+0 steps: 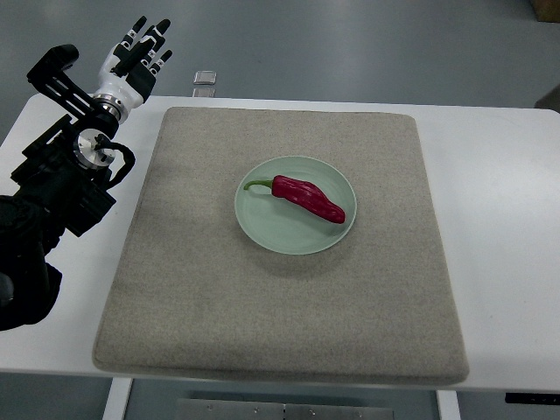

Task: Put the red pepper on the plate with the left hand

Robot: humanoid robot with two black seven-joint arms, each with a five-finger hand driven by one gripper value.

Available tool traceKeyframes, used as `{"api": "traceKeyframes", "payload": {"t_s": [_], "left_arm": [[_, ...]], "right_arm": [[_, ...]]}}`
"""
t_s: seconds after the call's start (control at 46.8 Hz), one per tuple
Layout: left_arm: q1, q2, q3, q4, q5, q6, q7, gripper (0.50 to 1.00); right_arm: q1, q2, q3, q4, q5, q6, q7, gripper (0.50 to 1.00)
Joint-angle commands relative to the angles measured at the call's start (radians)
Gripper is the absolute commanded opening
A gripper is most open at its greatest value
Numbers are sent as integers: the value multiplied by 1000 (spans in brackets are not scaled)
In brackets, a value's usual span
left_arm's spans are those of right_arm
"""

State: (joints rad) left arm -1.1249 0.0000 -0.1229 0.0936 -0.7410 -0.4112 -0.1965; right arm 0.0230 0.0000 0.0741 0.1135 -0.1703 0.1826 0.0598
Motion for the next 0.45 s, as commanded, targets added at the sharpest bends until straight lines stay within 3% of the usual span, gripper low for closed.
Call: {"api": "traceKeyframes", "payload": {"t_s": [0.0, 0.427], "left_arm": [[-6, 0, 0, -2, 2, 0, 0, 988], [-3, 0, -3, -2, -1, 0, 0, 988]], "right_arm": [[0, 0, 1, 0, 0, 0, 0, 932], [-3, 0, 1, 60, -5, 14, 0, 932]]}}
